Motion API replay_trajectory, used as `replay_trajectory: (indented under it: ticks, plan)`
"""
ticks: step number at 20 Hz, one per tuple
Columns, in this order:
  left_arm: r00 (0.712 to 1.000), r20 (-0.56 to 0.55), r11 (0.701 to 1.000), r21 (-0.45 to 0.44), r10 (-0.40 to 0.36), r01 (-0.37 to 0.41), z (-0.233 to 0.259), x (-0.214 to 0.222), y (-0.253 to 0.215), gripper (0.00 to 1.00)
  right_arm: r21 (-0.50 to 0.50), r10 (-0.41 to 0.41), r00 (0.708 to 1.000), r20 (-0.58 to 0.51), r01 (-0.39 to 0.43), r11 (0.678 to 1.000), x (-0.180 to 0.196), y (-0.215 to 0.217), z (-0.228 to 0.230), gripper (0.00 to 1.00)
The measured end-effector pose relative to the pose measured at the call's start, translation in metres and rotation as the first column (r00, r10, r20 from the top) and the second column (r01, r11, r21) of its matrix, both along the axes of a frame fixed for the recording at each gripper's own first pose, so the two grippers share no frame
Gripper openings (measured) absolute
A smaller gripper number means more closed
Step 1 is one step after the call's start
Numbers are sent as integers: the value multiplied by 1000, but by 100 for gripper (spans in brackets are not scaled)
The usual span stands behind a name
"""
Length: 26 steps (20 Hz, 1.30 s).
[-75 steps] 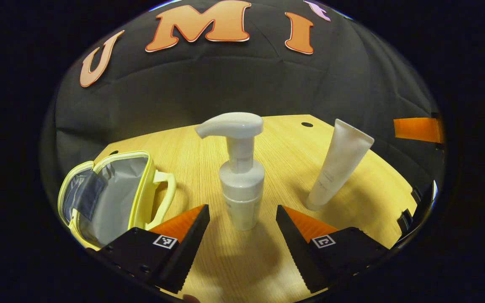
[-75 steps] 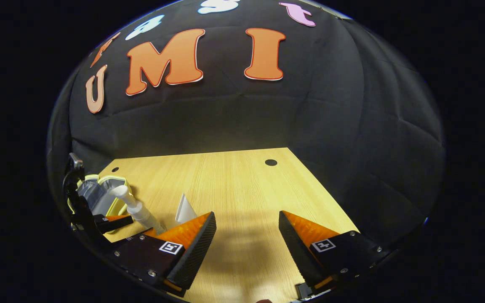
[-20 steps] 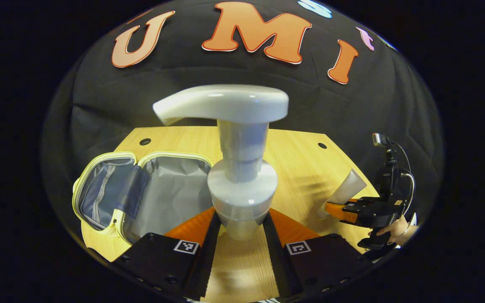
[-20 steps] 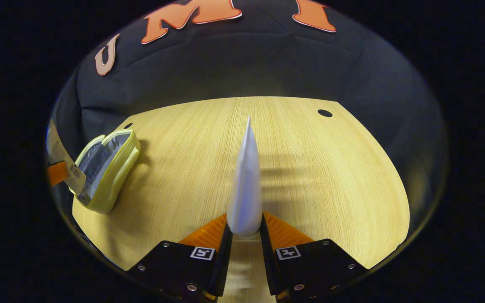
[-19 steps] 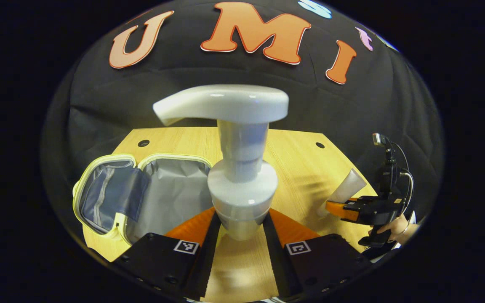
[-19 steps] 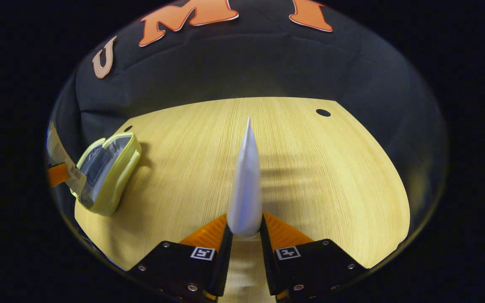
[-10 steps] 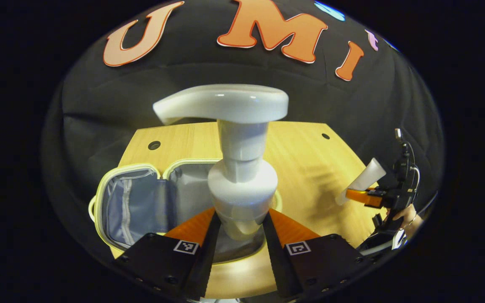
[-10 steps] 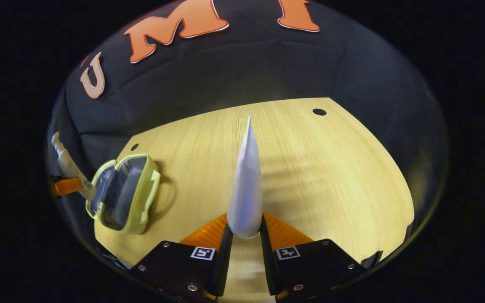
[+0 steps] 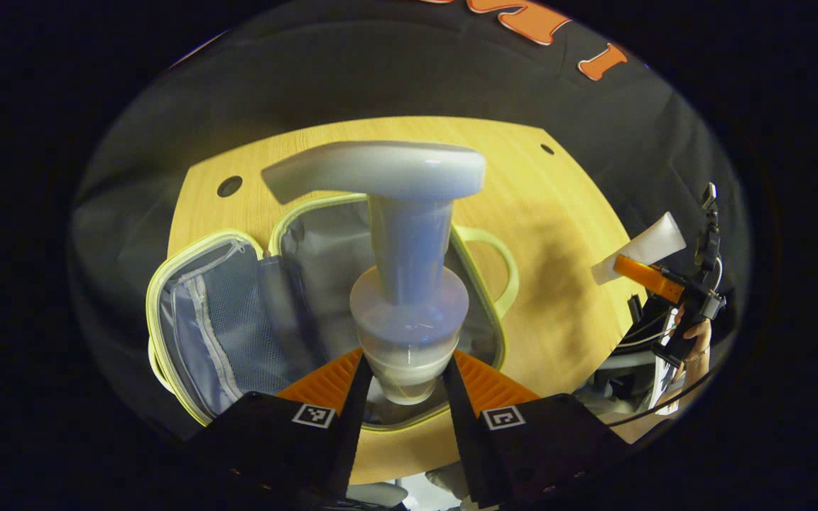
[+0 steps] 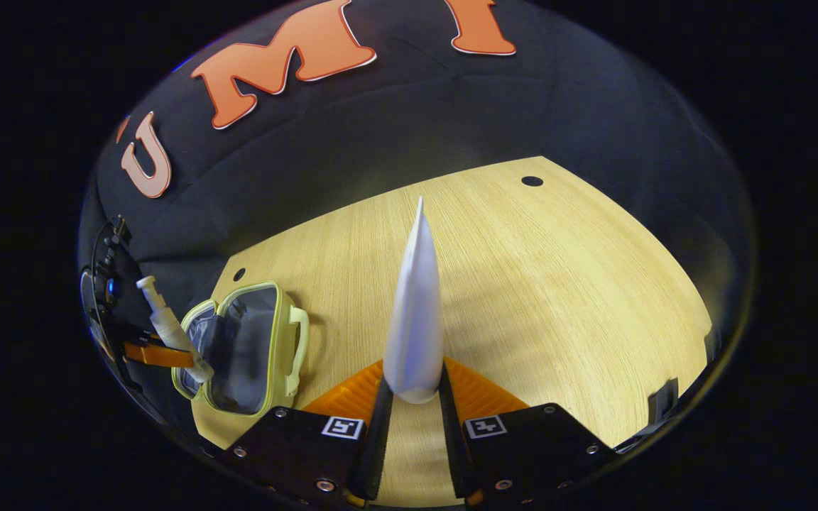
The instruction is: First open the suitcase, pack the skin care products into it, and then close the suitcase.
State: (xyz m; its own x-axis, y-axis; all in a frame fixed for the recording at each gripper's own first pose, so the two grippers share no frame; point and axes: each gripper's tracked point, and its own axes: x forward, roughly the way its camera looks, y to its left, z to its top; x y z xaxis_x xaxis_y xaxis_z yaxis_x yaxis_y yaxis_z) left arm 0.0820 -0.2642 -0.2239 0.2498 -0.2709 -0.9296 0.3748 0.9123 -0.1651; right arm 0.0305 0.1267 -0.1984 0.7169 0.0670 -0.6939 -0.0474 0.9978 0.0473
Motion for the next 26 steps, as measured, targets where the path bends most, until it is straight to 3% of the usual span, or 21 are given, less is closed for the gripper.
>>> replay_trajectory:
  ticks: [3, 4, 7, 11, 12, 17, 18, 21, 23, 25, 26]
  plan:
    - [994, -107, 999, 33, -17, 20, -21, 2, -2, 61, -7, -27, 999, -23, 27, 1000, -7, 2, -6, 34]
    - [990, -137, 999, 32, -18, 22, -29, 3, -4, 61, -12, -38, 999, -30, 37, 999, -9, 1, -8, 38]
    - [980, -201, 1000, 29, 2, 4, -44, 11, -7, 61, -5, -63, 997, -41, 63, 998, -17, 1, -11, 38]
    - [974, -228, 999, 34, 7, 0, -60, 20, -5, 61, -13, -84, 995, -50, 83, 996, -21, -1, -13, 38]
    - [973, -228, 999, 43, 20, -10, -63, 22, -2, 60, -11, -88, 995, -54, 88, 996, -20, -1, -14, 33]
    - [970, -235, 998, 31, 66, -61, -72, 24, -8, 61, -7, -77, 996, -52, 77, 997, -16, 7, -10, 38]
    - [971, -232, 998, 19, 62, -59, -69, 26, -10, 63, -5, -73, 996, -56, 73, 997, -15, 10, -10, 38]
    - [975, -216, 999, 4, 54, -54, -68, 25, -14, 92, 7, -47, 997, -56, 48, 999, -11, 23, -6, 38]
    - [980, -187, 997, 14, 74, -73, -62, 26, -11, 98, 1, -21, 998, -52, 21, 1000, -9, 32, -2, 38]
    - [989, -119, 996, 13, 87, -86, -52, 31, -7, 99, 0, 14, 999, -48, -14, 1000, -5, 44, 6, 38]
    - [993, -78, 996, 7, 88, -88, -43, 32, -6, 99, 2, 33, 999, -43, -33, 999, -2, 52, 12, 33]
